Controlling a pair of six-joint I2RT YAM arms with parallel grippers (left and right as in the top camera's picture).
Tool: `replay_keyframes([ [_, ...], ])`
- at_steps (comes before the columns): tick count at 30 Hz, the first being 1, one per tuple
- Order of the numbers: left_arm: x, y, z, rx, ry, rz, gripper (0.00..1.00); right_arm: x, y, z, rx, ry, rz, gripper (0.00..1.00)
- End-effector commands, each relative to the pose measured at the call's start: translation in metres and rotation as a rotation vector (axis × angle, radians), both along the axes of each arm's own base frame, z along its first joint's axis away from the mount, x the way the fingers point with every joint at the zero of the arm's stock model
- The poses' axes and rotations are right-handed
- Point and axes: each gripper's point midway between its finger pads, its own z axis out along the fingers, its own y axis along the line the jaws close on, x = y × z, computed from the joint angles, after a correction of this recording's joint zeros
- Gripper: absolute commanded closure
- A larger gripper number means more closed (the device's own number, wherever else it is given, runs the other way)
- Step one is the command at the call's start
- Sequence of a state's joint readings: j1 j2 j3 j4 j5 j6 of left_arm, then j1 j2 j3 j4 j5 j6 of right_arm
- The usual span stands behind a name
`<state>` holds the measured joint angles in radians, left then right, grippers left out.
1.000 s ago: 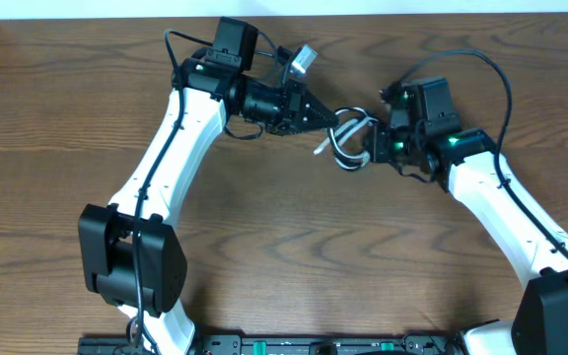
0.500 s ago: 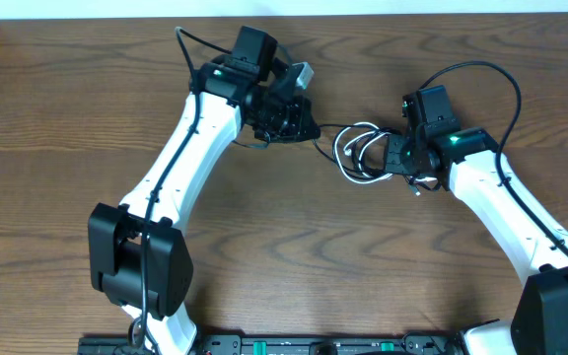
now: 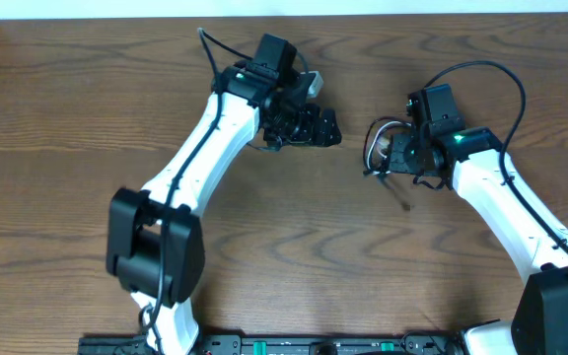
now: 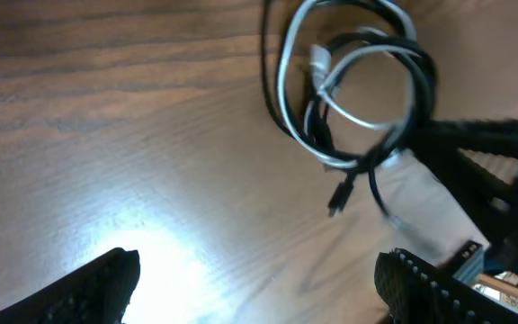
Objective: Untangle cables
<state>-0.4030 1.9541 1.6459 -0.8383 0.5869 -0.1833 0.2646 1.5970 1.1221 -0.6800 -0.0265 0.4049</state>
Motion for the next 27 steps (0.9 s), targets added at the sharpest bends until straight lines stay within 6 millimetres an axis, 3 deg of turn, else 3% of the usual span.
replay_keyframes([
  [1, 0.004, 0.0, -0.024, 0.018, 0.033, -0.001, 0.12, 0.002, 0.004, 0.001, 0.005, -0.005, 0.037, 0.88],
  [12, 0.01, -0.017, -0.059, -0.028, 0.096, -0.004, 0.13, 0.004, 0.007, 0.002, 0.028, -0.01, 0.035, 0.87],
  [16, 0.011, -0.015, -0.06, -0.023, 0.091, -0.001, 0.15, 0.01, 0.025, 0.009, 0.13, -0.033, 0.046, 0.94],
  [18, 0.016, -0.006, -0.059, -0.017, 0.086, 0.01, 0.21, 0.015, 0.037, 0.015, 0.174, -0.065, 0.078, 0.95],
  [22, 0.027, 0.028, -0.058, -0.01, 0.115, 0.088, 0.22, 0.027, 0.06, 0.025, 0.176, -0.163, 0.18, 0.96],
  [27, 0.033, 0.071, -0.055, -0.008, 0.166, 0.174, 0.22, 0.029, 0.091, 0.006, 0.178, -0.161, 0.253, 0.96],
])
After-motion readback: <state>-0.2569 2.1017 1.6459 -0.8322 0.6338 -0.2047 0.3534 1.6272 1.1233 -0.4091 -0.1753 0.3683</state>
